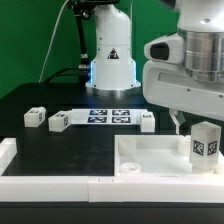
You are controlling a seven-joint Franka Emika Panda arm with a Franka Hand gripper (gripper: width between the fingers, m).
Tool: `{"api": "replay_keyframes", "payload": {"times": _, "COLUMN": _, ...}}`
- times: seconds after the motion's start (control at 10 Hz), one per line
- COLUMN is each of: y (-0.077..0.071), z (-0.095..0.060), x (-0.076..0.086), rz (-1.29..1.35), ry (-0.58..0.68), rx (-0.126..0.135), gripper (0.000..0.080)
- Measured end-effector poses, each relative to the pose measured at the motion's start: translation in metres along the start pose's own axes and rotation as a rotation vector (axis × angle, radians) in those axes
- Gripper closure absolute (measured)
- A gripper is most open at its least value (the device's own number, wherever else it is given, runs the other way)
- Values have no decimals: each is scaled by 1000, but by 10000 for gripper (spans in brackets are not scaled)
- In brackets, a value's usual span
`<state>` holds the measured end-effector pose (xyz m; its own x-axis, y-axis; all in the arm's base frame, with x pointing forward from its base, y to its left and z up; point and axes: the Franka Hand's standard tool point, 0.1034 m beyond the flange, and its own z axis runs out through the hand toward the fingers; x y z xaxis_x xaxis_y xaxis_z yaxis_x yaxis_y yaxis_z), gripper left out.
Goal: Assemble one leg
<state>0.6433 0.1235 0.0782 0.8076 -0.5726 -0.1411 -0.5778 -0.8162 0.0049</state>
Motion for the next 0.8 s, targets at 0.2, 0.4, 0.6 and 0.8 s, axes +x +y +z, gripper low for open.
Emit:
{"api": "replay_keyframes", "payload": {"times": 0.2, "y": -1, "z": 1, "x": -2, "rz": -240, "ry": 0, "rx": -1, "gripper": 152}}
{"api": "replay_keyframes", "payload": {"times": 0.4, "y": -2, "z": 1, "x": -3, "rz": -435, "ry": 0, "rx": -3, "gripper": 150}}
{"api": "replay_keyframes", "payload": {"times": 0.6, "y": -1, "z": 0, "x": -2, "rz": -654, "ry": 6, "rx": -16, "gripper": 150}}
{"api": "replay_keyframes", "payload": {"times": 0.8, "y": -1, "z": 0, "x": -1, "rz": -787, "ry": 8, "rx": -22, "gripper": 150}}
